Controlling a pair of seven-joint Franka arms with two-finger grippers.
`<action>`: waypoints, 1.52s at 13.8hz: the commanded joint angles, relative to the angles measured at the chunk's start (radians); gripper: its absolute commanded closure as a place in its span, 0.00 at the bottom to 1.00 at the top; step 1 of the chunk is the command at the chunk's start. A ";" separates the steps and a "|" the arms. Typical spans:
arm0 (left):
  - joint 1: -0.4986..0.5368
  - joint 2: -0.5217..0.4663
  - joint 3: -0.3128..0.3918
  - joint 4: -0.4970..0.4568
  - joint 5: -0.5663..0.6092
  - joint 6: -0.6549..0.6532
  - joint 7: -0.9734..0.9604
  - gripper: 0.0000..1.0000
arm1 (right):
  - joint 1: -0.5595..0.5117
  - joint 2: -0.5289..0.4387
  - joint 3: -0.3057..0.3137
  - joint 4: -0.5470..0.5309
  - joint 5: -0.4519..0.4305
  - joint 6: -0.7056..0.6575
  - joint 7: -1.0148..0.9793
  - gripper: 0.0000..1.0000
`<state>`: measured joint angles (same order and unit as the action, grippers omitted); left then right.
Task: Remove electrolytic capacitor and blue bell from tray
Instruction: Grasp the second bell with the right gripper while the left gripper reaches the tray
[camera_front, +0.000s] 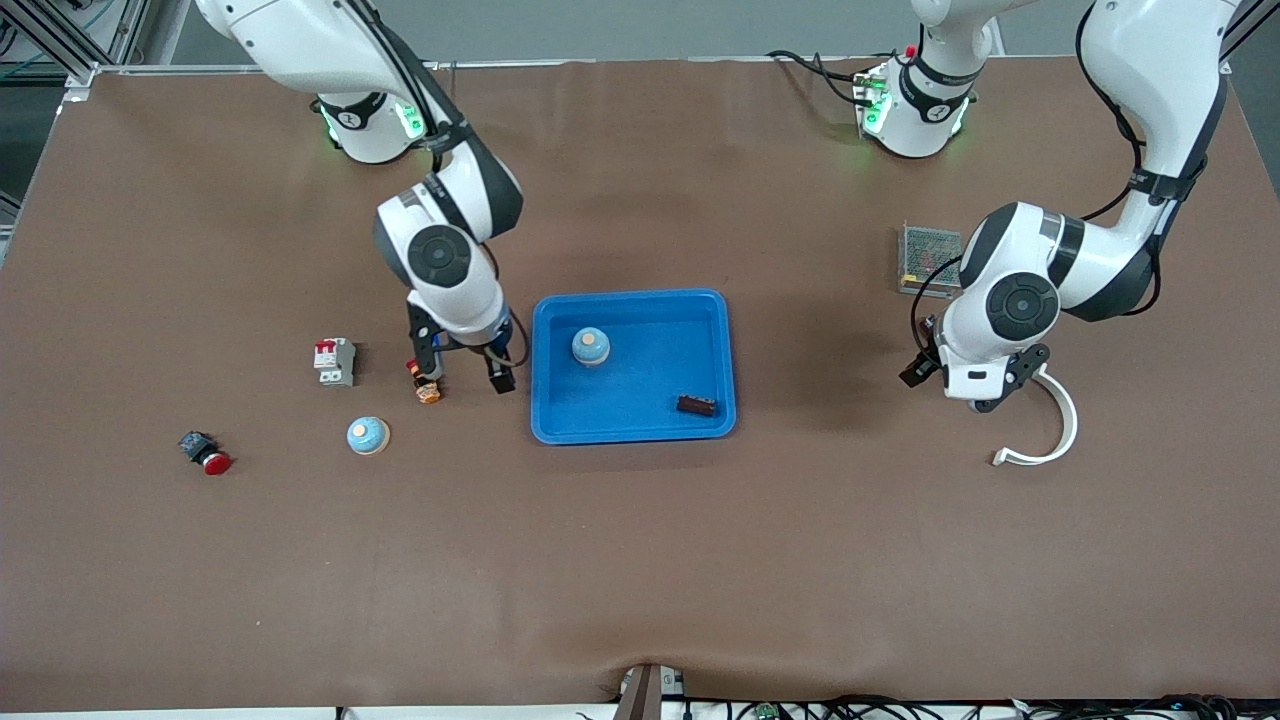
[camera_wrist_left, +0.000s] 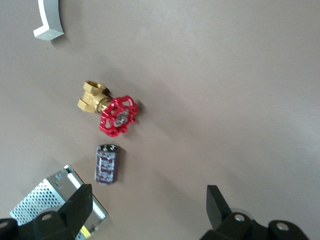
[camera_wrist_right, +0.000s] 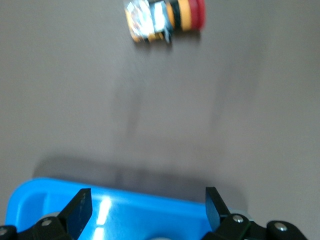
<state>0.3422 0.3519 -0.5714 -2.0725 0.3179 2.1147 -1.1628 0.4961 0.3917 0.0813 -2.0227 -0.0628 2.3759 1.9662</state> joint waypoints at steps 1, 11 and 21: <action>0.000 -0.001 -0.027 0.043 -0.059 -0.044 -0.012 0.00 | 0.047 -0.017 -0.008 0.001 -0.008 -0.004 0.104 0.00; -0.196 0.120 -0.033 0.235 -0.096 -0.055 -0.472 0.00 | 0.104 0.104 -0.008 0.044 -0.006 0.186 0.258 0.00; -0.397 0.337 -0.025 0.497 -0.083 -0.033 -0.793 0.00 | 0.173 0.219 -0.002 0.131 0.004 0.195 0.295 0.00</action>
<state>-0.0225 0.6367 -0.6025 -1.6520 0.2335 2.0895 -1.9064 0.6529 0.5643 0.0834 -1.9465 -0.0617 2.5776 2.2336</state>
